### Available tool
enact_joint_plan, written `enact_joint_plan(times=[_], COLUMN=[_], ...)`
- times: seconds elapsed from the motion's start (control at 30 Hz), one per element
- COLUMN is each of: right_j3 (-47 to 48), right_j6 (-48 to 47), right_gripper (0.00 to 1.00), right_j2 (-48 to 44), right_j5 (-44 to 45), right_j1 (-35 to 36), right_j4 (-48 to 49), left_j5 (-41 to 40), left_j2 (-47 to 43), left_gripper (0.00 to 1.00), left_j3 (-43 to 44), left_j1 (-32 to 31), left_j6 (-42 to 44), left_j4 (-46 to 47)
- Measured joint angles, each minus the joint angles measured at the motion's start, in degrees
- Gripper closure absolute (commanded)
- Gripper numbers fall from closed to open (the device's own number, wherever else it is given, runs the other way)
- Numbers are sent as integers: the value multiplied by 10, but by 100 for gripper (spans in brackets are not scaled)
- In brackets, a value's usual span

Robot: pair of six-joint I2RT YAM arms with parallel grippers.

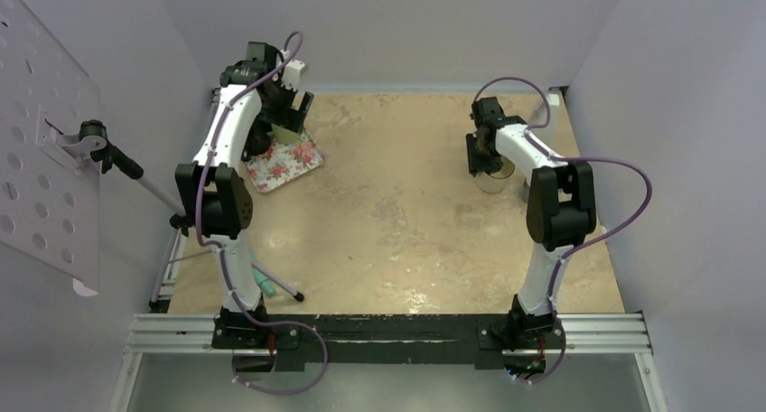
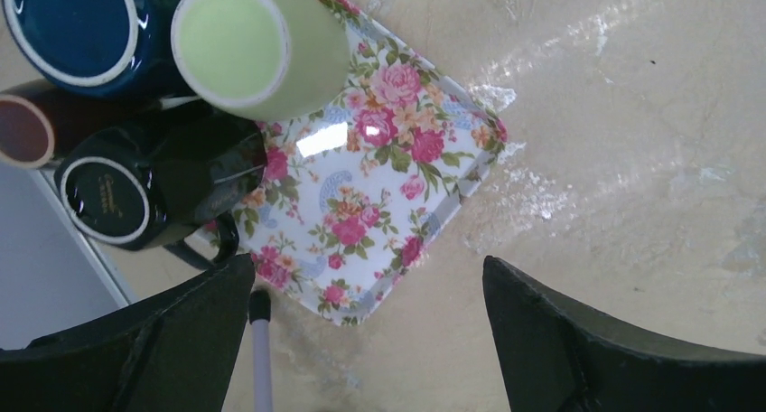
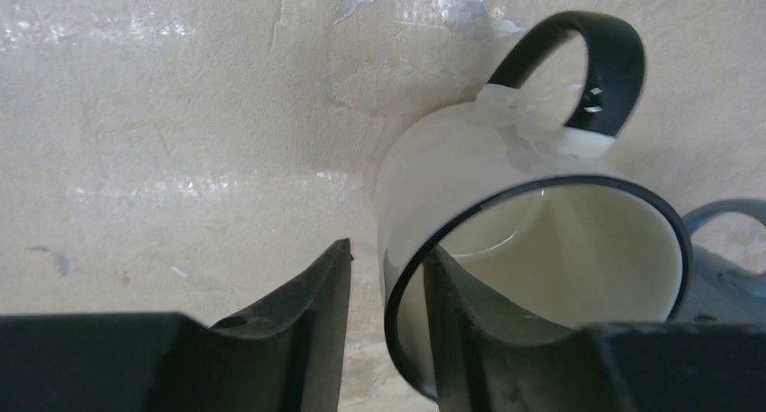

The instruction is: Turn the mug right side up

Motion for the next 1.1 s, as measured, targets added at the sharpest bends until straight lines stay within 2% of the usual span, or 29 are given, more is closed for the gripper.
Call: enact_joint_plan(times=[0.1, 0.23, 0.43, 0.6, 0.67, 0.93, 1.1], right_j3=[5, 18, 24, 24, 24, 24, 24], right_j6=[-2, -3, -2, -3, -3, -7, -9], right_gripper=[49, 44, 43, 43, 43, 43, 43], right_j2=[12, 10, -7, -31, -37, -47, -53], right_j5=[0, 1, 0, -2, -2, -1, 0], right_j1=[-2, -3, -3, -3, -3, -3, -3], right_j4=[-1, -14, -21, -24, -24, -27, -30], left_j5=[-10, -44, -92, -93, -86, -64, -35], left_j2=[46, 104, 164, 205, 214, 224, 211], left_gripper=[0, 0, 0, 1, 5, 38, 50], left_j3=[26, 65, 101, 123, 124, 123, 104], left_j1=[-1, -1, 0, 1, 2, 12, 19], left_j6=[4, 16, 33, 34, 33, 36, 58], left_j4=[13, 58, 130, 165, 169, 174, 173])
